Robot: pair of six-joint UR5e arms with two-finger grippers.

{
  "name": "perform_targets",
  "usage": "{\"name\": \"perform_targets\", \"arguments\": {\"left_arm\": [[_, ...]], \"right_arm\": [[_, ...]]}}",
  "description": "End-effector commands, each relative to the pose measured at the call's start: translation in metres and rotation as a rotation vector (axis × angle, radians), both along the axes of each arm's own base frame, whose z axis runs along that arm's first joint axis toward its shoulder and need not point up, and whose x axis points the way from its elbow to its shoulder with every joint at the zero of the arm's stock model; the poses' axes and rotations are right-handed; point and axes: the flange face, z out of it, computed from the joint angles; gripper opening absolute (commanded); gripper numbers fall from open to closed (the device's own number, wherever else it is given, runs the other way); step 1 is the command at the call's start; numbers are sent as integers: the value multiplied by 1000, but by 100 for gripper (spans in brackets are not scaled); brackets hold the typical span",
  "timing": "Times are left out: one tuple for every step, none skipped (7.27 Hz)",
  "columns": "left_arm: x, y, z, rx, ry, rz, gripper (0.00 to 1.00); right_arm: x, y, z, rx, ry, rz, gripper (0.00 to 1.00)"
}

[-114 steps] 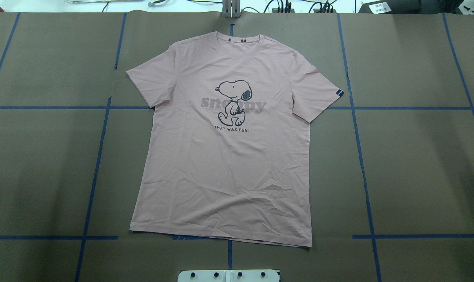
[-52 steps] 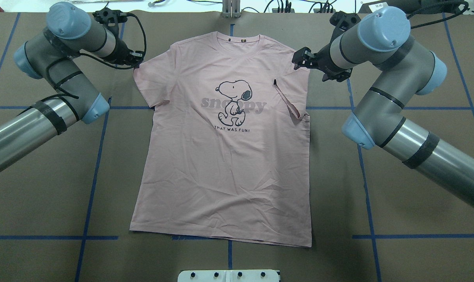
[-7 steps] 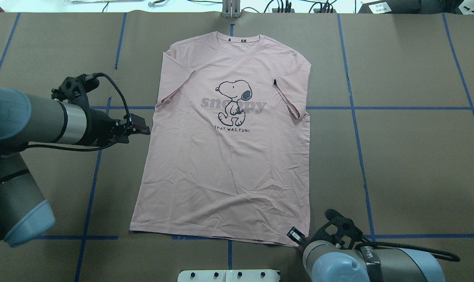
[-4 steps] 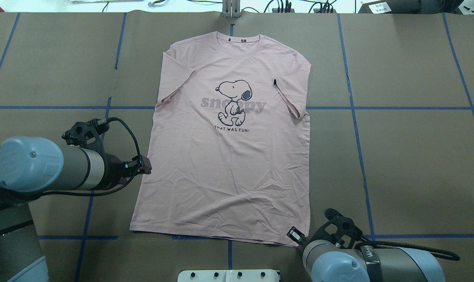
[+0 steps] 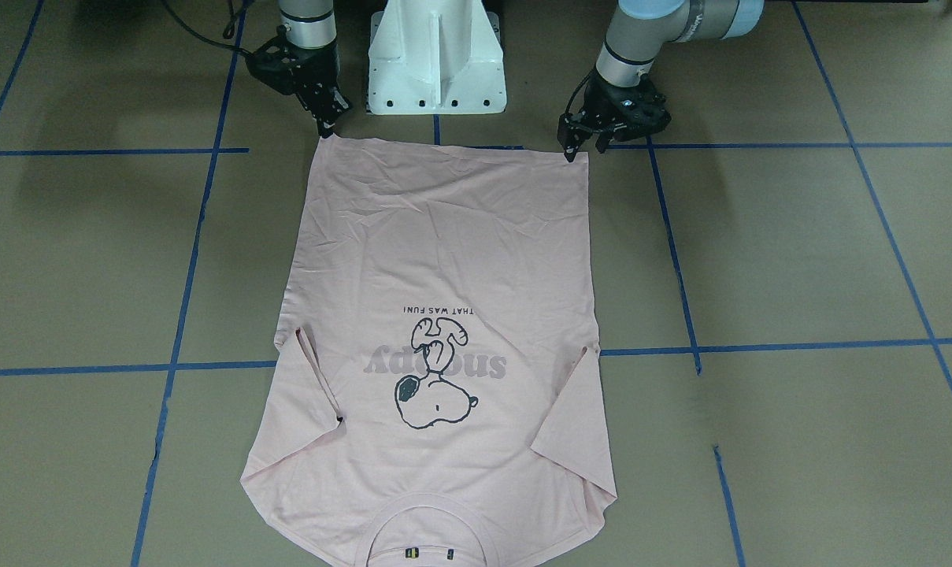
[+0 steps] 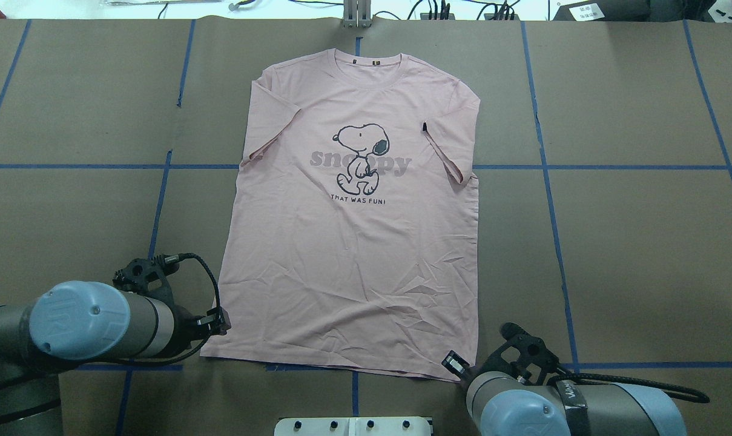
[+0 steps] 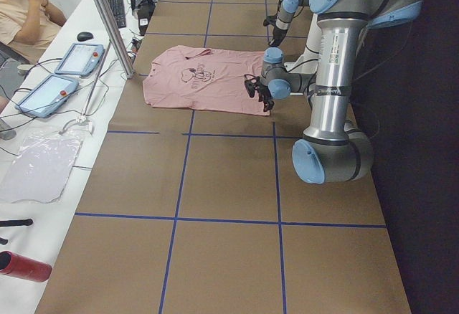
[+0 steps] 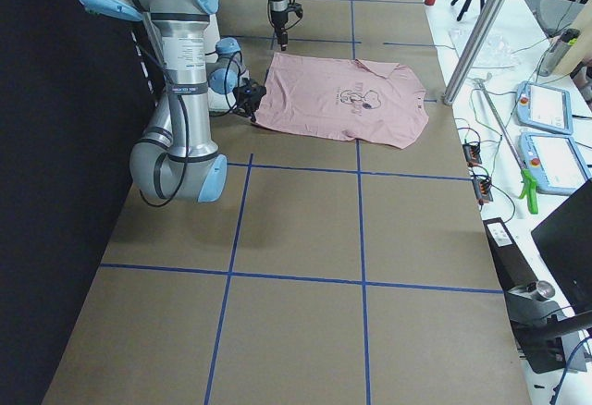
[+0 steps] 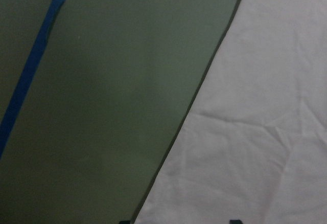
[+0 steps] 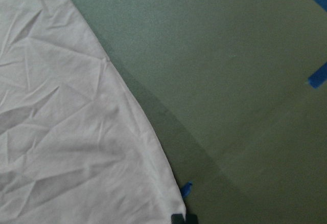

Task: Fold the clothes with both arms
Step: 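Slide the left gripper down to the other hem corner and grasp it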

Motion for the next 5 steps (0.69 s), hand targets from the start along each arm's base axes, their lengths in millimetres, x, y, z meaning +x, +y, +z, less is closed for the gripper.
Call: {"name": "perform_targets", "arguments": {"left_arm": [[8, 10, 5, -37, -7, -3, 65], [8, 10, 6, -75, -8, -34, 64], [11, 10, 4, -79, -4, -37, 63], [14, 9, 10, -81, -17, -37, 63], [21, 10, 20, -86, -38, -33, 63]], "right_arm": [[0, 0, -1, 1, -2, -1, 0], [-1, 0, 0, 1, 1, -1, 0], [0, 0, 1, 1, 3, -1, 0], [0, 0, 1, 1, 3, -1, 0], [0, 0, 1, 2, 3, -3, 0]]}}
